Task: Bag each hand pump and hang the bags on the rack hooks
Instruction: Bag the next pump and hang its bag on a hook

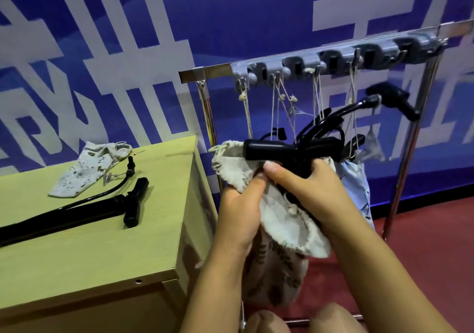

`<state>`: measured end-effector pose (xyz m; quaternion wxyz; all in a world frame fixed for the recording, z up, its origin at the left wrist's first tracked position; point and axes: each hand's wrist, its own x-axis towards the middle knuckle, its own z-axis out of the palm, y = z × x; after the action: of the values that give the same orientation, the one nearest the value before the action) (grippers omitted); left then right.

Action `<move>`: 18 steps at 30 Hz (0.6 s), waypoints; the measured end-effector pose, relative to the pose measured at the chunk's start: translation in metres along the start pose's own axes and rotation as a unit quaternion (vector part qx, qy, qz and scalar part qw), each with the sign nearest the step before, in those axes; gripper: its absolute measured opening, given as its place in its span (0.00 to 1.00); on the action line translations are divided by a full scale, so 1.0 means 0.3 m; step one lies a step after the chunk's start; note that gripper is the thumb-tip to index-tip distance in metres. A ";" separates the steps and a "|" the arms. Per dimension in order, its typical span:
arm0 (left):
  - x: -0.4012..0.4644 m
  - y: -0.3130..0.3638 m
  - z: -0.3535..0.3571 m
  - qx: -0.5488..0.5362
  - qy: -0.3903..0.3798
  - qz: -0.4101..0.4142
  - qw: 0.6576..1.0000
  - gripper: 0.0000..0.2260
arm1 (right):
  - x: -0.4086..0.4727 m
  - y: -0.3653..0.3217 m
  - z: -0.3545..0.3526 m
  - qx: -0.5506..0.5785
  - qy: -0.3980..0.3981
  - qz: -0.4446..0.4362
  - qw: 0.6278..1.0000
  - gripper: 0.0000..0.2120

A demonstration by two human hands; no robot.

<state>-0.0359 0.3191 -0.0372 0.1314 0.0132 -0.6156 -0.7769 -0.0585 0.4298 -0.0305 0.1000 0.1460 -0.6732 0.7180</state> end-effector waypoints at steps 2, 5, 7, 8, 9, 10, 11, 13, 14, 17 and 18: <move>0.011 0.016 -0.039 0.028 0.030 0.023 0.999 0.04 | 0.006 -0.007 -0.015 0.032 0.008 0.016 0.999 0.09; 0.038 0.058 -0.105 0.025 0.051 0.053 0.997 0.03 | 0.018 -0.016 -0.045 0.042 0.037 0.035 0.998 0.05; 0.048 0.083 -0.137 0.004 0.042 0.051 0.998 0.07 | 0.014 -0.020 -0.049 0.007 0.043 0.038 0.998 0.08; 0.051 0.092 -0.145 -0.007 0.036 0.040 0.999 0.09 | 0.010 -0.022 -0.048 -0.011 0.039 0.040 0.998 0.10; 0.051 0.100 -0.150 -0.012 0.033 0.027 0.999 0.11 | 0.007 -0.022 -0.044 -0.032 0.032 0.044 0.998 0.09; 0.050 0.107 -0.150 -0.015 0.036 0.021 0.999 0.13 | 0.004 -0.020 -0.039 -0.061 0.022 0.046 0.997 0.07; 0.051 0.112 -0.148 -0.010 0.042 0.023 0.999 0.13 | 0.003 -0.015 -0.033 -0.096 0.014 0.046 0.994 0.04; 0.054 0.105 -0.139 0.014 0.044 0.046 0.998 0.08 | 0.005 -0.003 -0.024 -0.151 0.007 0.043 0.988 0.06; 0.053 0.103 -0.135 0.027 0.042 0.062 0.997 0.04 | 0.006 0.002 -0.021 -0.158 0.005 0.046 0.986 0.08; 0.044 0.106 -0.122 0.063 0.044 0.100 0.992 0.11 | 0.006 0.015 -0.017 -0.164 0.018 0.056 0.985 0.12; 0.043 0.109 -0.122 0.070 0.045 0.110 0.990 0.12 | 0.007 0.014 -0.017 -0.172 0.029 0.057 0.983 0.12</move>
<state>-0.0356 0.2747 -0.0129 0.2426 -0.0100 -0.6599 -0.7111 -0.0621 0.4346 -0.0339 0.1019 0.0674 -0.7908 0.5998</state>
